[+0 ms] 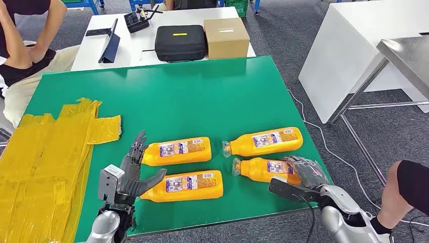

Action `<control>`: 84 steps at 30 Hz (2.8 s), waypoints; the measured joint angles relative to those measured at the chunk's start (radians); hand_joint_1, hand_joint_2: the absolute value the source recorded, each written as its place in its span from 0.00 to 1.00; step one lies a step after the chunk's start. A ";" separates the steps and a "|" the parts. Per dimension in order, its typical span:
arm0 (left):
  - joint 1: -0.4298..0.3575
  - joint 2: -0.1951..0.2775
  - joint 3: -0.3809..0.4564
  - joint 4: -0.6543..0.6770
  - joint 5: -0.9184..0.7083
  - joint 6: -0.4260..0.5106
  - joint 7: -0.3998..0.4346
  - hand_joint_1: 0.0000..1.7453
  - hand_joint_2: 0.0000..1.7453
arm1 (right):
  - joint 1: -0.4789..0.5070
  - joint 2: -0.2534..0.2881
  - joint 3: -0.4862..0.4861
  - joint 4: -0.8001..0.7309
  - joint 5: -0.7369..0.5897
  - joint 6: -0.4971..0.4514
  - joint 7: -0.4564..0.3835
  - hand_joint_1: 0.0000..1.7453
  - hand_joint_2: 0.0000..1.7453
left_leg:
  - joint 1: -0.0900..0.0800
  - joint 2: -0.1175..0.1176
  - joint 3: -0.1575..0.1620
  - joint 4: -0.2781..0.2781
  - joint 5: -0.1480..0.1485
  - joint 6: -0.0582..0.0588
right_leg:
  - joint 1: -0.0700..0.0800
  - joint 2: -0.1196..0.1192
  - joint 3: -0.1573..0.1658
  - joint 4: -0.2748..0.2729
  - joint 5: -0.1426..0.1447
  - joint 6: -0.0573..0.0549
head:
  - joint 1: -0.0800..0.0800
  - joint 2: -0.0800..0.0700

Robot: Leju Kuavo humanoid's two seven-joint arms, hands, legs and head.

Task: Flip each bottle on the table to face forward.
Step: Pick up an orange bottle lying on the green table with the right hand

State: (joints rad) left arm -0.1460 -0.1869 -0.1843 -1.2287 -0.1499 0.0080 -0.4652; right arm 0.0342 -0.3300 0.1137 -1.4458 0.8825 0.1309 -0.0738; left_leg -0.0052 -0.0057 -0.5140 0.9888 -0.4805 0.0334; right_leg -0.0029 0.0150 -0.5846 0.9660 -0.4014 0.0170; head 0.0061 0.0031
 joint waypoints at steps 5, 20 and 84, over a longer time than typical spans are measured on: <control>0.000 0.000 0.000 0.000 0.000 0.001 -0.001 0.00 1.00 | 0.000 0.029 -0.003 0.003 0.004 -0.026 -0.010 1.00 1.00 | 0.001 0.000 0.000 0.000 0.000 0.000 | 0.000 0.001 0.000 0.000 0.000 0.000 | 0.000 0.000; 0.000 0.000 0.000 0.007 0.000 0.001 -0.002 0.00 1.00 | -0.003 0.065 -0.015 0.009 0.006 -0.036 -0.013 1.00 1.00 | 0.001 0.000 0.000 0.000 0.000 0.000 | 0.000 0.001 0.000 0.000 0.000 0.000 | 0.000 0.000; -0.209 -0.058 -0.219 -0.040 0.265 -0.235 0.149 0.00 1.00 | -0.225 0.511 0.119 0.116 -0.425 -0.436 -0.486 1.00 1.00 | 0.002 -0.001 -0.006 0.000 0.002 -0.002 | 0.000 0.000 -0.006 0.001 0.000 0.000 | 0.000 0.000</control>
State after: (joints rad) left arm -0.3551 -0.2449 -0.4032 -1.2691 0.1153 -0.2274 -0.3162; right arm -0.1903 0.1811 0.2323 -1.3302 0.4575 -0.3048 -0.5598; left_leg -0.0032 -0.0070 -0.5195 0.9889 -0.4783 0.0318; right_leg -0.0030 0.0153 -0.5906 0.9675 -0.4010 0.0171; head 0.0061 0.0030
